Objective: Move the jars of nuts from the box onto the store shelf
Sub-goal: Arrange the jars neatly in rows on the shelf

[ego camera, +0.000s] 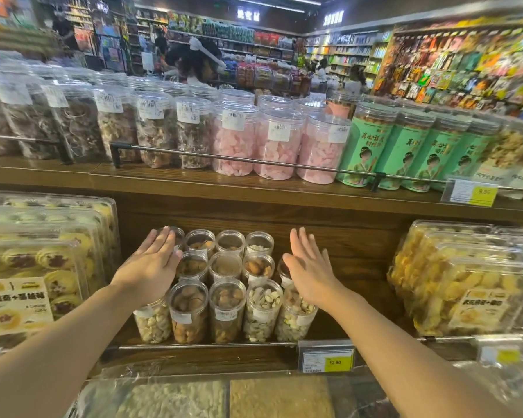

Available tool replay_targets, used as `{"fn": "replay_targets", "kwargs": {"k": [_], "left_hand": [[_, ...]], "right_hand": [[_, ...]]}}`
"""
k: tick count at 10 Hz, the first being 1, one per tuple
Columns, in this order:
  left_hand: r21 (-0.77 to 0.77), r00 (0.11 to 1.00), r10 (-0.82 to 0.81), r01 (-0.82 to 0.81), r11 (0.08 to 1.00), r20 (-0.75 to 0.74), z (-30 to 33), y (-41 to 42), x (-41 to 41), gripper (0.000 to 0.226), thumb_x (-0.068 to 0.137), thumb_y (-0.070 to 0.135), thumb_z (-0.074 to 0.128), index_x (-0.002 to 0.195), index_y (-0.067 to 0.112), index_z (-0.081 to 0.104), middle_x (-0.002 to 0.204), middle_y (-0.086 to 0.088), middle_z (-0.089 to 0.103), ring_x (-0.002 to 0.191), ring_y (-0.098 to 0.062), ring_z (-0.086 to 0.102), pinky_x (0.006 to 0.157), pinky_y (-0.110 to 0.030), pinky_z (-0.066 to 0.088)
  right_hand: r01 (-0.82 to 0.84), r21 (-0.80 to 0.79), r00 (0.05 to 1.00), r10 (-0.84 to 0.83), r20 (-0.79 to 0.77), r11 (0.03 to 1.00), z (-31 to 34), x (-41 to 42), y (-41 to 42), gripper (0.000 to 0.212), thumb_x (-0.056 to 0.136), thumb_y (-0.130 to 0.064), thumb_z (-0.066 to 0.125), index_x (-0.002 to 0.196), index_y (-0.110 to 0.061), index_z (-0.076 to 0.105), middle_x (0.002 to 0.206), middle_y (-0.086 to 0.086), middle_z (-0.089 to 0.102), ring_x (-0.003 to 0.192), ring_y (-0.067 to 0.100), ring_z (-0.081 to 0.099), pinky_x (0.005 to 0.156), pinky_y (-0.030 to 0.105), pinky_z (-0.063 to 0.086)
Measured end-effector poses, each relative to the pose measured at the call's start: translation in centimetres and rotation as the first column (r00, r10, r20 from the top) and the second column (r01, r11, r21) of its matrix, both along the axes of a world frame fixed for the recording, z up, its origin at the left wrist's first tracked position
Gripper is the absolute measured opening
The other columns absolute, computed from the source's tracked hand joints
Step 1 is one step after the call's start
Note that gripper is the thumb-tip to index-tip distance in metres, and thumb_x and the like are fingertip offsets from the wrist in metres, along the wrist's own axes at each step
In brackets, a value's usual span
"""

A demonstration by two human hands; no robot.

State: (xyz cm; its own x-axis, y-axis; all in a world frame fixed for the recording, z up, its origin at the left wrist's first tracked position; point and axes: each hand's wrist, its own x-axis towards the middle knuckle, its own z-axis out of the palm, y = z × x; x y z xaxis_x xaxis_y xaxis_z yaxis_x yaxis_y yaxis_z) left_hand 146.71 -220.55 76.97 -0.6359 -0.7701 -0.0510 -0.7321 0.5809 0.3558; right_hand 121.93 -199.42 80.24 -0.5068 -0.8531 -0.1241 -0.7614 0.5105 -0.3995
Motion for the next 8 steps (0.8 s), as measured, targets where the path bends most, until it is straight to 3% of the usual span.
{"fn": "replay_targets", "kwargs": {"k": [1, 2, 4, 8], "left_hand": [[0.011, 1.0, 0.001, -0.001, 1.0, 0.003, 0.2, 0.1, 0.0, 0.06, 0.11, 0.042, 0.015, 0.163, 0.016, 0.003, 0.169, 0.007, -0.009, 0.152, -0.007, -0.02, 0.122, -0.027, -0.012], [0.004, 1.0, -0.003, 0.003, 1.0, 0.007, 0.2, 0.2, 0.0, 0.06, 0.11, 0.041, 0.015, 0.162, 0.015, 0.002, 0.169, 0.007, -0.01, 0.152, -0.008, -0.02, 0.123, -0.028, -0.011], [0.014, 1.0, -0.002, 0.003, 1.0, -0.005, 0.0, 0.0, 0.1, 0.061, 0.109, 0.043, 0.015, 0.163, 0.016, 0.003, 0.169, 0.007, -0.009, 0.152, -0.008, -0.019, 0.123, -0.028, -0.01], [0.007, 1.0, -0.004, 0.004, 1.0, -0.028, -0.8, -0.6, 0.2, 0.063, 0.108, 0.048, 0.016, 0.163, 0.02, 0.003, 0.168, 0.011, -0.009, 0.152, -0.006, -0.019, 0.127, -0.036, -0.003]], "right_hand": [[-0.153, 0.106, 0.978, 0.165, -0.127, 0.983, -0.4, 2.1, 2.0, 0.065, 0.104, -0.059, 0.004, 0.158, -0.03, -0.018, 0.16, -0.014, -0.03, 0.147, 0.008, -0.031, 0.123, 0.043, -0.016], [-0.135, 0.173, 0.957, 0.174, -0.233, 0.976, -1.4, 2.8, 1.8, 0.071, 0.102, -0.062, -0.001, 0.159, -0.024, -0.016, 0.163, -0.009, -0.027, 0.149, 0.009, -0.028, 0.123, 0.042, -0.016], [-0.08, 0.164, 0.967, 0.117, -0.226, 0.983, -1.5, 1.6, -0.7, 0.085, 0.093, -0.074, -0.006, 0.16, -0.021, -0.015, 0.166, -0.005, -0.022, 0.151, 0.011, -0.023, 0.125, 0.041, -0.011], [-0.108, 0.163, 0.967, 0.142, -0.212, 0.981, -0.9, -0.2, -3.5, 0.09, 0.088, -0.077, -0.007, 0.16, -0.023, -0.015, 0.164, -0.007, -0.025, 0.15, 0.008, -0.024, 0.125, 0.039, -0.012]]}}
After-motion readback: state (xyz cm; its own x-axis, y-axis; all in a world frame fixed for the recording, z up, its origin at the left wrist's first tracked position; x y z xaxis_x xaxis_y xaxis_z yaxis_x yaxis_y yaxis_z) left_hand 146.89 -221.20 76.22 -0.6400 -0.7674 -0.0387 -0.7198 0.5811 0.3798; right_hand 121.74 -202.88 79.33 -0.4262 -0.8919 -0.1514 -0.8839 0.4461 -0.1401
